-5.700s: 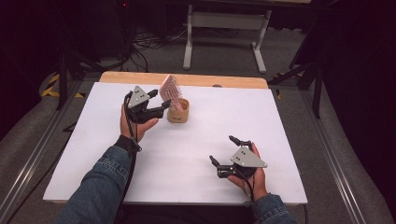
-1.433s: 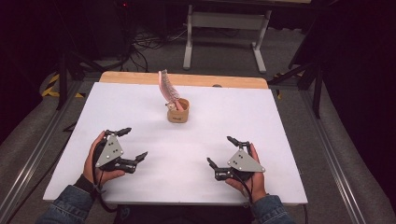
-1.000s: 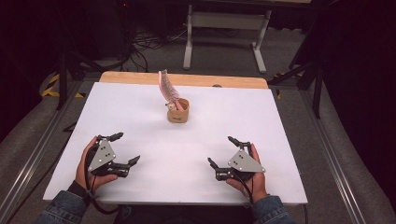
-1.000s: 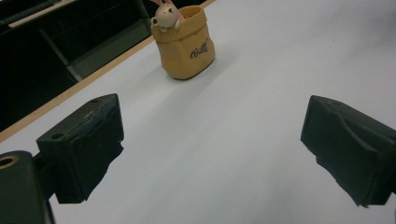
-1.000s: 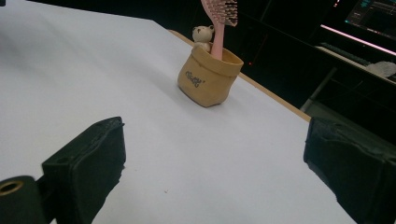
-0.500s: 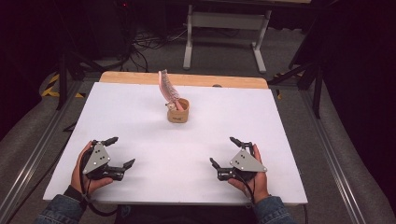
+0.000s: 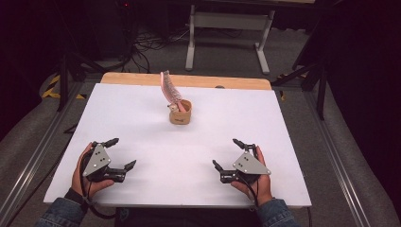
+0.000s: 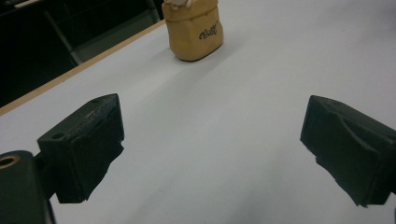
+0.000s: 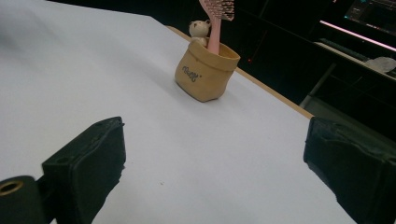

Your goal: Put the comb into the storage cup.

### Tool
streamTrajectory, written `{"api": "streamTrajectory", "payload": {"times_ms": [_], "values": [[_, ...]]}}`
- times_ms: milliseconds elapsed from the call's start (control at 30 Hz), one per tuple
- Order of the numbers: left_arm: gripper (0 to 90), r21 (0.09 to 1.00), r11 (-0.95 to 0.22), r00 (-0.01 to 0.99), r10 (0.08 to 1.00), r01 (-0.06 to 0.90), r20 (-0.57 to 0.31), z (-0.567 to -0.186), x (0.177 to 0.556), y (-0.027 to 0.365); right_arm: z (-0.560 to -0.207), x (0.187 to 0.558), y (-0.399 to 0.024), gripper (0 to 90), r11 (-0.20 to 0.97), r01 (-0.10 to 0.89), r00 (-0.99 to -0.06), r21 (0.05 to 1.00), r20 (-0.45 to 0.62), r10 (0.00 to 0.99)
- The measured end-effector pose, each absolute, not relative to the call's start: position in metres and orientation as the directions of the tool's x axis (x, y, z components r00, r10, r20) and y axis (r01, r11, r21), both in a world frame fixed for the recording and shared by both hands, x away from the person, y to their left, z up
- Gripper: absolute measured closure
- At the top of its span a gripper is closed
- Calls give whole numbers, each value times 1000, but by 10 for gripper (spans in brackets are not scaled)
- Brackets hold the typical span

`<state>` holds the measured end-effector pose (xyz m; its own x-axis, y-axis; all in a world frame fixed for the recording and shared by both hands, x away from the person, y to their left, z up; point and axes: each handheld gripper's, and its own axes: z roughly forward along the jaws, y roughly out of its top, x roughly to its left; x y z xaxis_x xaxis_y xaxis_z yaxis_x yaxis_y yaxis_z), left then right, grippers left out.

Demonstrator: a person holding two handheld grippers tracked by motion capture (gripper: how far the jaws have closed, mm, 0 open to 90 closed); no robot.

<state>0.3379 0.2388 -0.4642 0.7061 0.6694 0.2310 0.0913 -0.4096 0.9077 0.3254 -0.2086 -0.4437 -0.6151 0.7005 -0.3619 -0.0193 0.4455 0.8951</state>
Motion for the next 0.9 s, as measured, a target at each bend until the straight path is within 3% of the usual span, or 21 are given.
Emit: {"api": "streamTrajectory", "payload": {"times_ms": [900], "values": [[69, 902, -421, 714, 660, 93, 235, -465, 337, 238, -444, 325, -206, 64, 450, -25, -609, 893, -370, 701]]}}
